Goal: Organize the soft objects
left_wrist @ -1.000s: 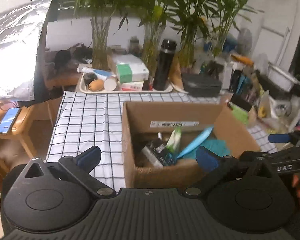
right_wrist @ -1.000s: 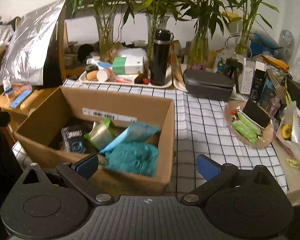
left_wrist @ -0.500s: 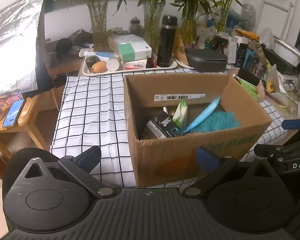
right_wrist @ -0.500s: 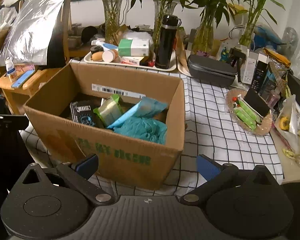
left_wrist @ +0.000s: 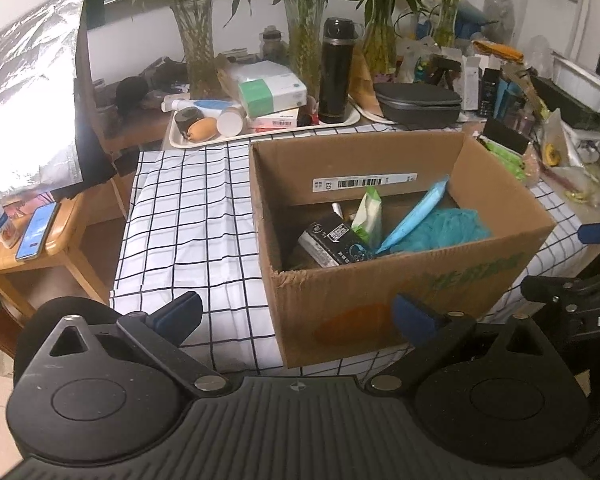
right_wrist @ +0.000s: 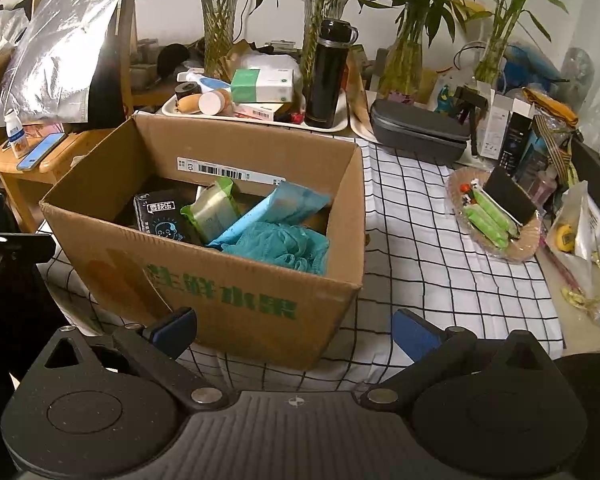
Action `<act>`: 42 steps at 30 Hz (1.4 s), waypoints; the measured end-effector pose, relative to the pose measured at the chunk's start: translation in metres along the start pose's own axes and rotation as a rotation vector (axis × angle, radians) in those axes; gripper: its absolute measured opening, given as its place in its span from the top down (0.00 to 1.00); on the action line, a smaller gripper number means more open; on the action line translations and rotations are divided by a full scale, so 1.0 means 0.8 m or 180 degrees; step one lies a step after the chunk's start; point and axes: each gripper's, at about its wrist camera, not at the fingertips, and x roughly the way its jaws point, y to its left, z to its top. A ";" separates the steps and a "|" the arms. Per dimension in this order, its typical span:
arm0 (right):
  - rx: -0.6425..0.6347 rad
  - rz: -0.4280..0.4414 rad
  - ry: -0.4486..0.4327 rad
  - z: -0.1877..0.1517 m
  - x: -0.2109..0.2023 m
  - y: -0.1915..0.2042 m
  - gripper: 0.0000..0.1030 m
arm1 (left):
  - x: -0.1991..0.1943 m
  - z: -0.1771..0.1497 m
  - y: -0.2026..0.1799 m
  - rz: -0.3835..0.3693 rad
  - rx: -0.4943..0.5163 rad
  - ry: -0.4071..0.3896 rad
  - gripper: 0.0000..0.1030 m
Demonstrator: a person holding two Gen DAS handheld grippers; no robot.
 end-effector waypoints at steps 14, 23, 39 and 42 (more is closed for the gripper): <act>-0.0142 -0.0071 0.0015 0.001 0.000 0.009 0.00 | 0.002 0.000 0.000 0.0062 0.0058 0.0043 0.00; -0.0215 -0.0092 -0.0002 0.002 0.000 0.013 0.00 | 0.001 0.000 -0.002 0.0052 0.0078 0.0040 0.00; -0.0262 -0.0129 -0.0031 0.003 -0.002 0.016 0.00 | 0.002 0.000 -0.004 0.0067 0.0105 0.0033 0.00; -0.0263 -0.0135 -0.0035 0.002 -0.003 0.016 0.00 | 0.002 -0.001 -0.003 0.0073 0.0101 0.0036 0.00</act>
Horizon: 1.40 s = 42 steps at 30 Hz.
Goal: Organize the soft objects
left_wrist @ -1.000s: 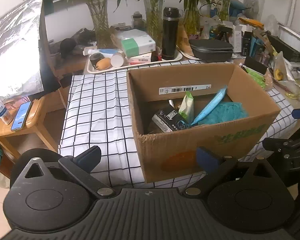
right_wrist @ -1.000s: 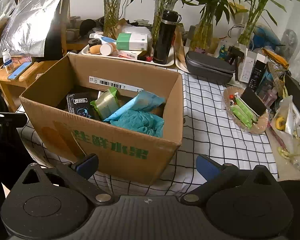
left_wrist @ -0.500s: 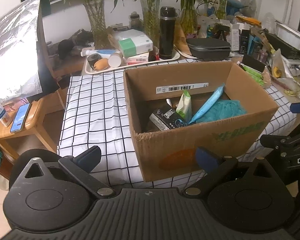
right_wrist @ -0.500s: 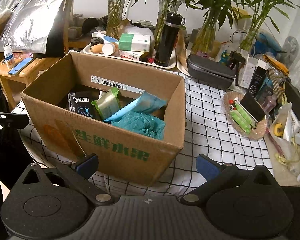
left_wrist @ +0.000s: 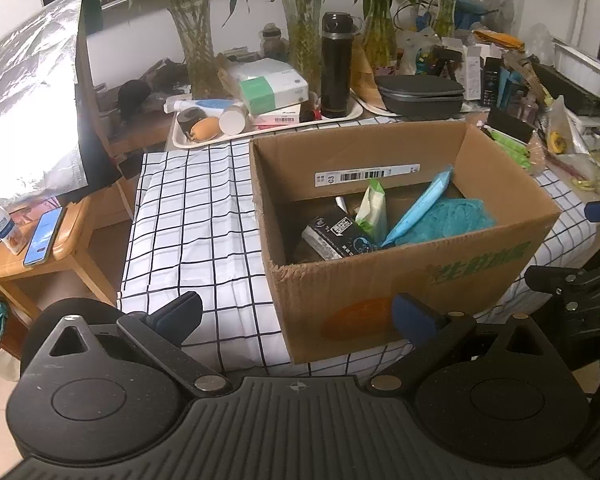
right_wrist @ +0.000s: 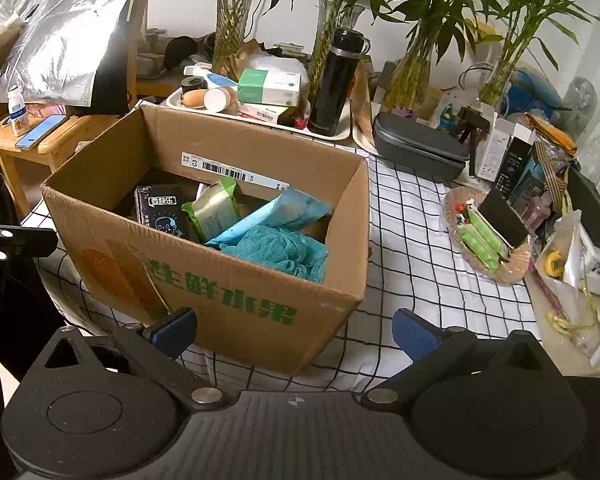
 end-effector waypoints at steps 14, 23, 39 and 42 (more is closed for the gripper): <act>0.0008 -0.0001 -0.0004 0.001 0.000 0.000 0.00 | 0.001 -0.002 0.000 -0.0020 0.0017 -0.0011 0.00; 0.0012 0.0014 -0.0005 0.002 0.003 0.000 0.00 | 0.000 0.003 0.000 -0.0076 0.0020 -0.0039 0.00; 0.0058 0.0038 -0.0005 0.002 0.005 -0.006 0.00 | 0.002 0.003 -0.001 -0.0098 0.0022 -0.0038 0.00; 0.0049 0.0038 -0.0014 0.003 0.005 -0.007 0.00 | 0.002 0.003 -0.002 -0.0098 0.0020 -0.0039 0.00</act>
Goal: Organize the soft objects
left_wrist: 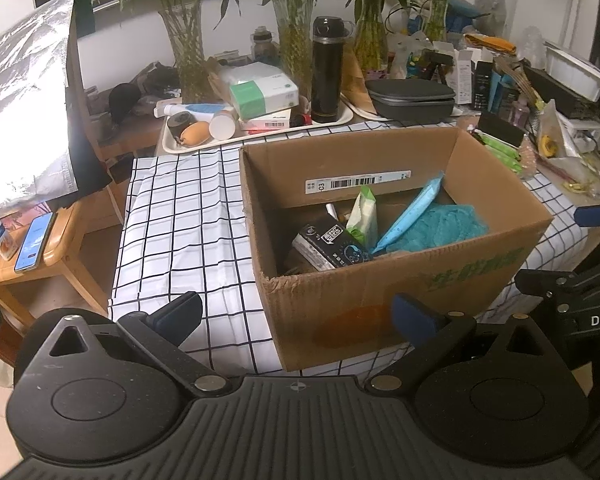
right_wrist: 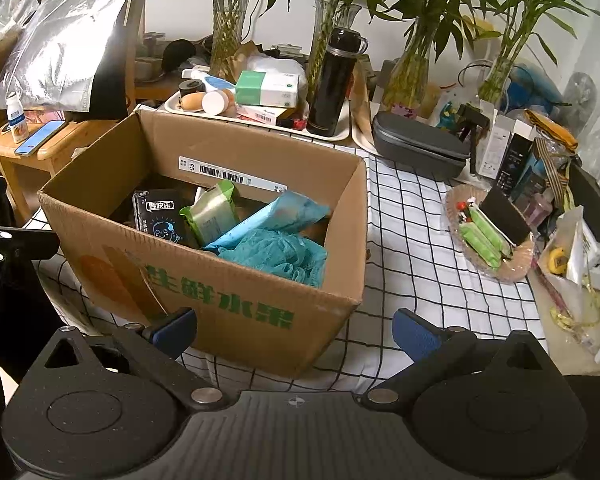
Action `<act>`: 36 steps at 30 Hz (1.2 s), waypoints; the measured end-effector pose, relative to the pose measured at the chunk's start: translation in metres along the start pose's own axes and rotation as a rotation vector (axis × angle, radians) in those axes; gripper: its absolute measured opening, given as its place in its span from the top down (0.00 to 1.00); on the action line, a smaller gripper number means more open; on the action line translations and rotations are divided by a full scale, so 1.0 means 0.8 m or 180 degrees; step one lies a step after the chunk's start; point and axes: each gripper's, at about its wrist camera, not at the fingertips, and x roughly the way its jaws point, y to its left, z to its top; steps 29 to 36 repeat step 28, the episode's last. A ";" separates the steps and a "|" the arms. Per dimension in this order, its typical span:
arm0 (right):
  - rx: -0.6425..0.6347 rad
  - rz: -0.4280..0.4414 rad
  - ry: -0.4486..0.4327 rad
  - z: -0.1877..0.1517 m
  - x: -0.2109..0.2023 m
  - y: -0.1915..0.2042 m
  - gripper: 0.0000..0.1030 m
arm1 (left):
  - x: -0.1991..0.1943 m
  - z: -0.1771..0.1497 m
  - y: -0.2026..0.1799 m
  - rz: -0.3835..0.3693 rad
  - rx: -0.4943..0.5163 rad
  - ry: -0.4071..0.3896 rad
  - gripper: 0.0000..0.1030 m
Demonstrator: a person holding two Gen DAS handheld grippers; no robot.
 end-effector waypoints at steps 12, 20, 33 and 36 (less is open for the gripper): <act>0.0002 -0.0002 -0.0005 0.000 0.000 0.000 0.00 | -0.001 0.001 -0.002 -0.0006 0.0011 -0.0001 0.00; -0.0001 -0.0004 -0.0009 0.001 -0.001 -0.001 0.00 | -0.001 0.002 -0.004 -0.0003 -0.0003 -0.0002 0.00; 0.0002 -0.0007 -0.0007 0.001 -0.001 -0.002 0.00 | -0.003 0.002 -0.002 0.0018 0.0061 -0.0068 0.00; 0.0002 -0.0007 -0.0007 0.001 -0.001 -0.002 0.00 | -0.003 0.002 -0.002 0.0018 0.0061 -0.0068 0.00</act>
